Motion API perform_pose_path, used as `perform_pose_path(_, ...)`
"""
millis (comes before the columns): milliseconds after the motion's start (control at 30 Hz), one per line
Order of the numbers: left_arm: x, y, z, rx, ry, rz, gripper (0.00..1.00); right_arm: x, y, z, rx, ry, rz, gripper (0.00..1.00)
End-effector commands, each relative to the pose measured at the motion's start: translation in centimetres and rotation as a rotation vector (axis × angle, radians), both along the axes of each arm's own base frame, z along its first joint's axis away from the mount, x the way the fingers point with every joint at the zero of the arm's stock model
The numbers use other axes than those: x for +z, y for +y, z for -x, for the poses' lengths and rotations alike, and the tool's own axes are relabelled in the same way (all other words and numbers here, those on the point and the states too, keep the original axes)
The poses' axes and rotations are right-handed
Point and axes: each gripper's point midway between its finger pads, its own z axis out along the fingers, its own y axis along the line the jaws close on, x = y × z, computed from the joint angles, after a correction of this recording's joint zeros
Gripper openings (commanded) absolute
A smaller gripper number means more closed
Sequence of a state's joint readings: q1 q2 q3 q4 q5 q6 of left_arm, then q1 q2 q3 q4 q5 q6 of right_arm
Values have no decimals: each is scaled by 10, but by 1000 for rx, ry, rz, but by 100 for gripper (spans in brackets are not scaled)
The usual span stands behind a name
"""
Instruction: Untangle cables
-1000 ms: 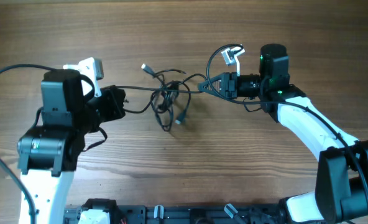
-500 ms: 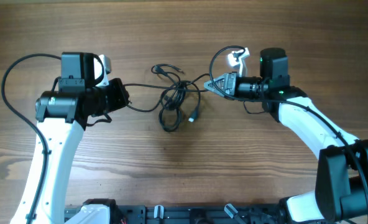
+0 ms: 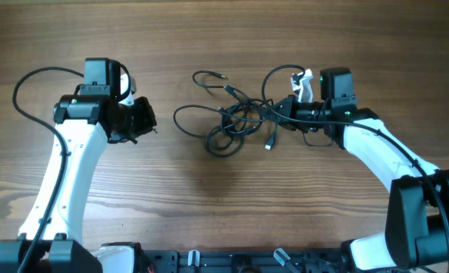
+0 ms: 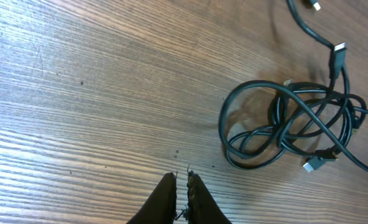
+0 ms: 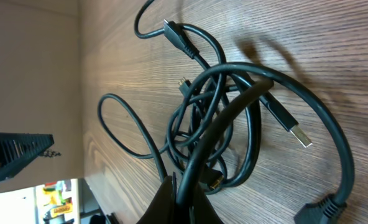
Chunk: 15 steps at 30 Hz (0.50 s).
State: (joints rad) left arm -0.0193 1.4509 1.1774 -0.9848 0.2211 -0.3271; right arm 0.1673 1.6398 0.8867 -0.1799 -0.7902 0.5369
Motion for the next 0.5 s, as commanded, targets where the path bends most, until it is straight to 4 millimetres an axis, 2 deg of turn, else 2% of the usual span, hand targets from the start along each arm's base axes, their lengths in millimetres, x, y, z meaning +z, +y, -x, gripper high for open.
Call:
perform_pose_path(0,-1,-5,-4,-15,11,23,12,-3,3,4,60,-33,-3,4)
perform_pose_path(100,-3,-9,-5,-27,15,29,12,11,16,17,188,-102,-84,4)
perform_pose_path(233,-1,-16,-11,-49,-16,34,13,38,40,51,432,-230,-253,4)
perform_pose_path(467,6,-35,-23,-103,-85,58,15,31,68,96,638,-279,-254,4)
